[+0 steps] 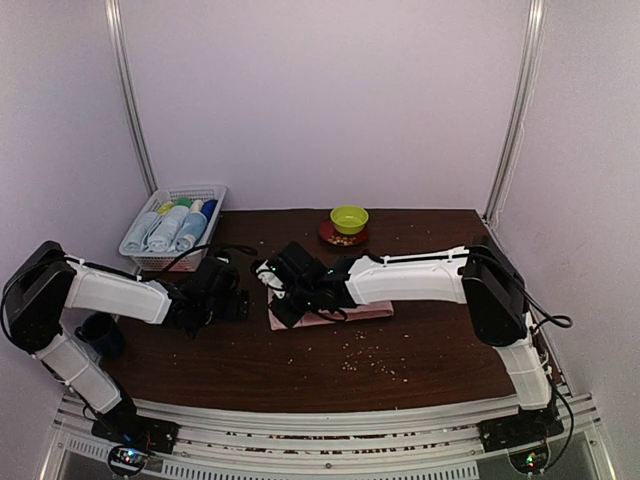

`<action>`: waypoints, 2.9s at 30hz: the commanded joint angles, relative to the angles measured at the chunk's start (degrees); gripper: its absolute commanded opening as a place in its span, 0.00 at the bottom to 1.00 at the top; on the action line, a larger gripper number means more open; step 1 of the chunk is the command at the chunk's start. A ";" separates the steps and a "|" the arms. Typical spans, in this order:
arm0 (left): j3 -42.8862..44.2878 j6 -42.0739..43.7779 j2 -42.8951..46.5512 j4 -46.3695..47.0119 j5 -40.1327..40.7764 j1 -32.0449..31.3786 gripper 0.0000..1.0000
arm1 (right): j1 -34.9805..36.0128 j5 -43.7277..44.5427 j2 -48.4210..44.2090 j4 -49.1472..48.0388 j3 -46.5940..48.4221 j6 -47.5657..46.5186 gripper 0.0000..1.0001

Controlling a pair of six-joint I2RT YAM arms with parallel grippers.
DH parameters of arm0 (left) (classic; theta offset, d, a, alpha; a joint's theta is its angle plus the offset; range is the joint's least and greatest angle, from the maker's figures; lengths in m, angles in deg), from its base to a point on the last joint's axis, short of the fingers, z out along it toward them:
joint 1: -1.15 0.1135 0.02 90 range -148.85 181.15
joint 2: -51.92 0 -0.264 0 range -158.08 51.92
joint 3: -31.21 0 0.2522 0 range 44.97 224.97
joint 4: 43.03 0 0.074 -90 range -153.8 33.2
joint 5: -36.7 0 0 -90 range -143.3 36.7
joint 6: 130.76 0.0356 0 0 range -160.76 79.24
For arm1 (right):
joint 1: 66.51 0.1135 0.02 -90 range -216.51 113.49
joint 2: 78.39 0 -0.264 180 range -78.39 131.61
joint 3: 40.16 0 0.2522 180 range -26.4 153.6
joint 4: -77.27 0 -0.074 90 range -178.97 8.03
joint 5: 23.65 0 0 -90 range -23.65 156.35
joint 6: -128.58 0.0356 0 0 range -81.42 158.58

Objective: Roll the towels
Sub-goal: Adjust the towel at the center of the board.

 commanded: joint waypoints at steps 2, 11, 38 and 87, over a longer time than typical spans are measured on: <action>1.18 0.40 -0.06 0.82 -0.03 0.12 0.98 | 0.49 -2.00 -1.28 0.19 -0.81 -0.56 0.00; 1.27 0.43 -0.15 0.77 -0.02 0.12 0.98 | 0.68 -4.39 1.70 0.14 -0.24 -0.26 0.00; 0.90 1.01 1.80 0.23 2.22 0.07 0.98 | -1.75 -5.30 -14.35 -6.03 -15.95 2.06 0.87; 35.71 6.69 -36.27 -6.02 11.88 -0.21 0.98 | -29.48 -32.70 -11.14 -54.79 -41.02 39.23 1.00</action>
